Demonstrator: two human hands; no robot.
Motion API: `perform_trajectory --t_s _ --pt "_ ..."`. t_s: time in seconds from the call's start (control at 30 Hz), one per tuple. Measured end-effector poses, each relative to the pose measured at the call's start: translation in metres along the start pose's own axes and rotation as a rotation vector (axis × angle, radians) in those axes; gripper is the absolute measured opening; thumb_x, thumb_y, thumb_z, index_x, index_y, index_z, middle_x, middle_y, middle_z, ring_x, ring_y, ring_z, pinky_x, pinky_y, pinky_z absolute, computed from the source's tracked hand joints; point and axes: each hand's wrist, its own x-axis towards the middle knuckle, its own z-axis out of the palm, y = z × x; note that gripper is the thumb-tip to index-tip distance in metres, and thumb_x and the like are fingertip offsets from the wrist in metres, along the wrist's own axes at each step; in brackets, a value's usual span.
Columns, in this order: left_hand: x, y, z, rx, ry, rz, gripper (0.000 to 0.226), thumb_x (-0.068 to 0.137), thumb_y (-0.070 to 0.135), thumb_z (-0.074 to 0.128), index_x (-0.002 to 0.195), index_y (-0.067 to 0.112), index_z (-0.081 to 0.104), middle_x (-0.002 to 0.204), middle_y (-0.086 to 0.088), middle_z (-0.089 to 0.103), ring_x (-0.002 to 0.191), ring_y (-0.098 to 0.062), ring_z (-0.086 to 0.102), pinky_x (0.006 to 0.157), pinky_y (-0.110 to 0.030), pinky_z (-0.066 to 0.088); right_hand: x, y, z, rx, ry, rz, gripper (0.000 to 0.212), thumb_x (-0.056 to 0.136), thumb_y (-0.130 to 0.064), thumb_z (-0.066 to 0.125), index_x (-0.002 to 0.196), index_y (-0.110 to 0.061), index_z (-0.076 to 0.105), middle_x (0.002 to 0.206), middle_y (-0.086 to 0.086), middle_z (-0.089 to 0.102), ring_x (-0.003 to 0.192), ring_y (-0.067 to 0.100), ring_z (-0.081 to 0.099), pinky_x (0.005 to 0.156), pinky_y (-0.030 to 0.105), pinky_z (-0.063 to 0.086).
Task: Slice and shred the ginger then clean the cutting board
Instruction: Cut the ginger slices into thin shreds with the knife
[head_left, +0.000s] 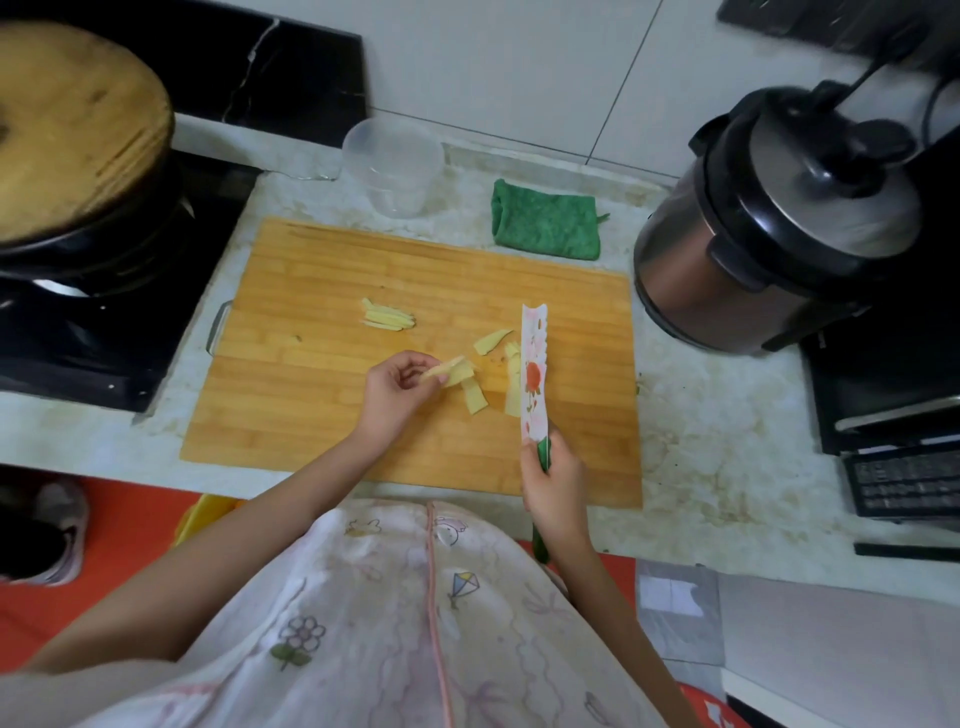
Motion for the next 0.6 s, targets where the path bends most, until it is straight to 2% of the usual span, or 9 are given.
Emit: perform_trajectory --t_s 0.07,0.13,0.23,0.3,0.37,0.43,0.5,0.6 --pt "0.001 0.001 0.0 0.001 0.012 0.001 0.023 0.079 -0.005 0.072 0.08 0.016 0.061 0.076 0.0 0.06 0.061 -0.014 0.051 0.059 -0.017 0.041 0.001 0.001 0.0 0.005 -0.011 -0.001 0.02 0.096 -0.016 0.048 0.11 -0.02 0.06 0.059 0.008 0.047 0.049 0.017 0.039 0.046 0.037 0.035" --pt "0.002 0.002 0.001 -0.007 0.01 0.017 0.026 0.079 -0.006 0.071 0.083 0.017 0.061 0.082 0.004 0.06 0.059 -0.011 0.051 0.059 -0.015 0.042 0.002 0.001 0.0 -0.008 -0.02 0.007 0.026 0.096 -0.016 0.047 0.119 -0.02 0.059 0.058 0.002 0.046 0.049 0.015 0.039 0.046 0.035 0.034" --pt "0.004 0.003 0.001 -0.02 -0.01 0.034 0.022 0.081 -0.005 0.069 0.091 0.014 0.067 0.084 0.012 0.068 0.069 0.0 0.061 0.07 -0.014 0.05 0.002 0.002 0.0 -0.006 -0.03 0.011 0.028 0.096 -0.016 0.047 0.122 -0.018 0.058 0.057 -0.001 0.046 0.049 0.015 0.039 0.045 0.035 0.036" --pt "0.007 0.002 0.0 0.046 -0.056 0.053 0.023 0.083 -0.003 0.067 0.099 0.015 0.068 0.087 0.014 0.07 0.079 0.005 0.062 0.078 -0.016 0.049 0.002 0.001 -0.001 0.0 -0.025 0.019 0.028 0.096 -0.016 0.047 0.122 -0.014 0.059 0.054 -0.006 0.045 0.048 0.014 0.039 0.045 0.035 0.036" --pt "0.013 0.002 -0.002 0.196 -0.153 0.107 0.025 0.089 -0.001 0.061 0.106 0.016 0.067 0.095 0.005 0.068 0.085 0.008 0.06 0.081 -0.013 0.045 0.003 0.001 -0.001 0.003 -0.018 0.029 0.027 0.096 -0.016 0.048 0.121 -0.014 0.059 0.051 -0.009 0.047 0.048 0.014 0.04 0.045 0.034 0.036" --pt "0.022 0.002 0.0 0.406 -0.343 0.185 0.024 0.092 -0.002 0.056 0.109 0.01 0.068 0.101 0.001 0.063 0.091 0.003 0.055 0.083 -0.012 0.04 0.003 0.0 -0.002 0.005 -0.014 0.034 0.026 0.096 -0.016 0.048 0.119 -0.015 0.06 0.053 -0.008 0.048 0.048 0.015 0.041 0.045 0.034 0.036" --pt "0.032 0.004 0.006 0.581 -0.536 0.245 0.02 0.092 -0.003 0.054 0.106 0.004 0.067 0.103 0.0 0.06 0.096 -0.008 0.053 0.088 -0.018 0.038 0.004 0.0 -0.002 0.009 -0.011 0.04 0.023 0.096 -0.016 0.048 0.116 -0.015 0.061 0.054 -0.006 0.048 0.049 0.016 0.041 0.046 0.035 0.036" --pt "0.043 0.002 0.019 0.757 -0.679 0.35 0.017 0.091 0.001 0.057 0.103 0.006 0.068 0.106 -0.005 0.062 0.103 -0.019 0.053 0.093 -0.033 0.04 0.004 0.001 -0.004 0.011 -0.011 0.047 0.021 0.096 -0.015 0.048 0.113 -0.016 0.061 0.056 -0.006 0.049 0.05 0.018 0.042 0.046 0.036 0.037"
